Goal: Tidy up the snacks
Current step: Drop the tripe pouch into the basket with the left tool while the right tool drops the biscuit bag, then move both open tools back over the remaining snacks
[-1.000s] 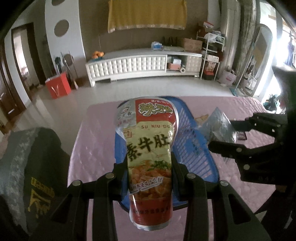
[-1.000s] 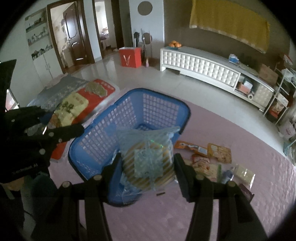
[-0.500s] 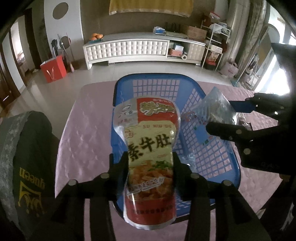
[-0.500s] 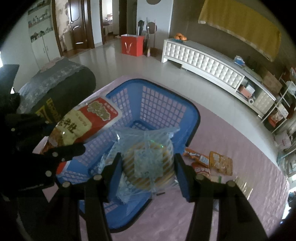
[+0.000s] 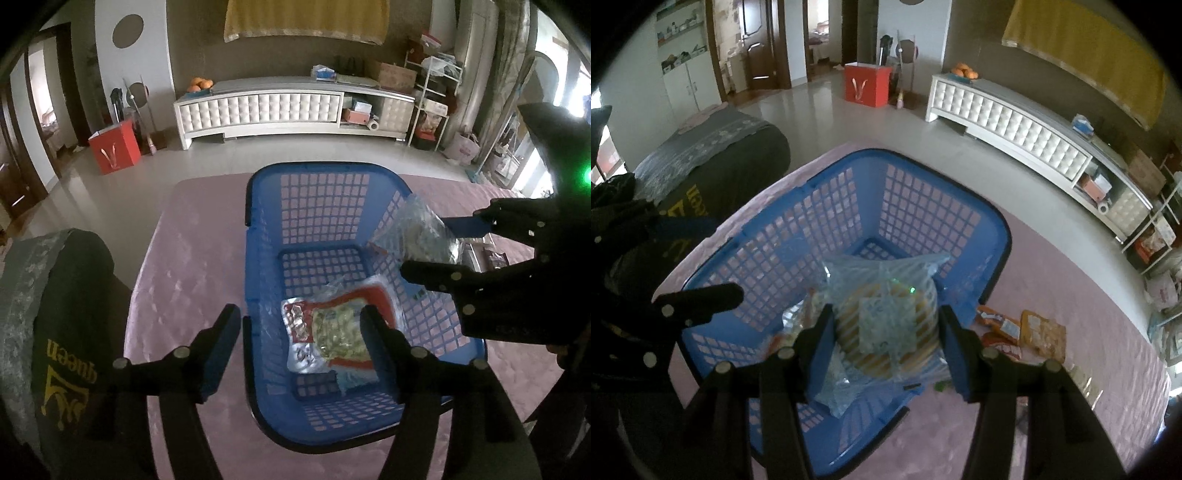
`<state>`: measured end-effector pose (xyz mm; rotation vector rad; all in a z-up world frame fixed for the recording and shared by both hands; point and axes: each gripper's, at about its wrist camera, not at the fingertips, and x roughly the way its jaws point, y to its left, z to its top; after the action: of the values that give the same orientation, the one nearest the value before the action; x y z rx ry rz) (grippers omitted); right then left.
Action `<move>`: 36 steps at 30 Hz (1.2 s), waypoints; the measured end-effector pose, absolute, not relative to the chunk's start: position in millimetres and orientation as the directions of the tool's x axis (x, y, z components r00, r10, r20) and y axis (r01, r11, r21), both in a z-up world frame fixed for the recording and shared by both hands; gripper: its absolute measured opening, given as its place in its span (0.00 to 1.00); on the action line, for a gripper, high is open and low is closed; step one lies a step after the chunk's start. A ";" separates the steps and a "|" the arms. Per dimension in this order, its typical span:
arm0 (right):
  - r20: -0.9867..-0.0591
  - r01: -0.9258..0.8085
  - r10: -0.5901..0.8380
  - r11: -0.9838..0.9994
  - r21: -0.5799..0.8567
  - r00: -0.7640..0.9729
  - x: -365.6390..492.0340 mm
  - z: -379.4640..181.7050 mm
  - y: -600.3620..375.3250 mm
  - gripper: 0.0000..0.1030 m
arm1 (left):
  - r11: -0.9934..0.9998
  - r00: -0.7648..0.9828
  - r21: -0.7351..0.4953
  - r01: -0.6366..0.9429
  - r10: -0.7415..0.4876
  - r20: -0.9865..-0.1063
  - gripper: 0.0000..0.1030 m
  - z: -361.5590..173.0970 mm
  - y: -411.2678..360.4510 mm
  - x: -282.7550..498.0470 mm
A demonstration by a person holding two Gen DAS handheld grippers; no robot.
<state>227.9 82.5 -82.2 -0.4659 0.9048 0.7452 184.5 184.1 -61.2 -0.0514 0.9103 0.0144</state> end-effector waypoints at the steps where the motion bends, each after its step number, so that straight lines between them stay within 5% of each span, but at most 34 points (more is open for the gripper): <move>1: -0.837 -0.748 0.378 0.662 -0.054 0.396 227.6 -82.6 82.4 0.57 | 0.998 0.616 -0.042 -0.040 -0.009 -0.788 0.63 -60.1 185.2 183.8; 5: -0.845 -0.754 0.374 0.655 -0.051 0.383 226.1 -83.1 82.4 0.61 | 0.998 0.612 -0.035 -0.049 0.002 -0.790 0.63 -57.0 185.0 182.3; 8: -0.847 -0.761 0.374 0.646 -0.054 0.378 221.3 -81.1 79.0 0.85 | 0.999 0.613 -0.020 -0.047 0.013 -0.790 0.63 -52.3 179.6 178.4; 9: -0.837 -0.758 0.371 0.647 -0.078 0.402 217.2 -78.0 76.1 0.87 | 0.999 0.615 -0.015 -0.043 0.014 -0.789 0.63 -50.0 176.8 176.3; 18: -0.786 -0.697 0.381 0.711 -0.086 0.486 207.2 -38.8 18.3 0.87 | 0.999 0.646 0.029 0.017 0.011 -0.764 0.64 -18.3 133.7 167.6; 21: -0.769 -0.669 0.385 0.740 -0.073 0.510 206.3 -26.2 -9.8 0.87 | 0.998 0.673 0.047 0.050 0.001 -0.740 0.75 -7.2 109.6 165.8; 36: -0.764 -0.505 0.293 0.862 -0.050 0.576 218.3 -27.5 -152.4 0.87 | 0.970 0.634 0.060 0.234 -0.105 -0.766 0.76 -21.2 -17.4 205.3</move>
<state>218.3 -152.4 -27.5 -0.2761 0.8359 0.4738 205.3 -17.4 -21.2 0.1597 0.8638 -0.1950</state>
